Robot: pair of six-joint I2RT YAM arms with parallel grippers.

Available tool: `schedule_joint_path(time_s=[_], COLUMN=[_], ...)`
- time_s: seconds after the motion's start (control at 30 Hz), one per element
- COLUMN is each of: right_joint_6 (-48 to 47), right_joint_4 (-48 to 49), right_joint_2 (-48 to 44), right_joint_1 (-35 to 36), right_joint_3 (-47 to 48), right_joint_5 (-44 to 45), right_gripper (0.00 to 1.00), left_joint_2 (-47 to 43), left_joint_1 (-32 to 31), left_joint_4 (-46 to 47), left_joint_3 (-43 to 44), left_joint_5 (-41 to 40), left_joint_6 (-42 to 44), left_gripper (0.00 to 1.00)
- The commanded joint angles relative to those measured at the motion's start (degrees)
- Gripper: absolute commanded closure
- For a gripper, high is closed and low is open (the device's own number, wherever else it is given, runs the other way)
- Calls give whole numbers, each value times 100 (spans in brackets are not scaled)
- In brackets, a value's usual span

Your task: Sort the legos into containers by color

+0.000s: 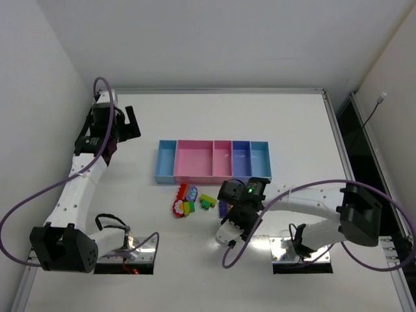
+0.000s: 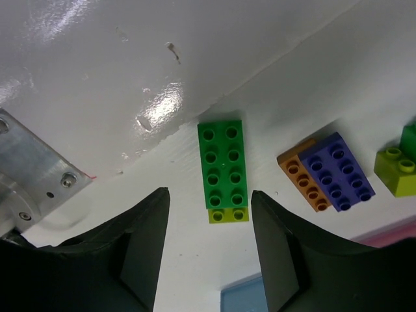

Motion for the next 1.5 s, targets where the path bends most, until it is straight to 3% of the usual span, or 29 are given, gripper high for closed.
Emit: schedule_joint_path(time_s=[0.0, 0.27, 1.0, 1.47], right_joint_6=[-3, 103, 103, 322], right_joint_4=[335, 1083, 846, 1663], right_joint_2=[244, 560, 913, 1150], right_joint_1=[46, 99, 372, 372], right_joint_3=[-46, -275, -283, -722], right_joint_5=[95, 525, 358, 604], right_gripper=[44, 43, 43, 43], left_joint_2=[75, 190, 515, 620], left_joint_1=[64, 64, 170, 222], left_joint_4=[82, 82, 82, 82], left_joint_3=[320, 320, 426, 426], left_joint_5=[-25, 28, 28, 28], left_joint_6=[49, 102, 155, 102], left_gripper=[0, 0, 0, 0])
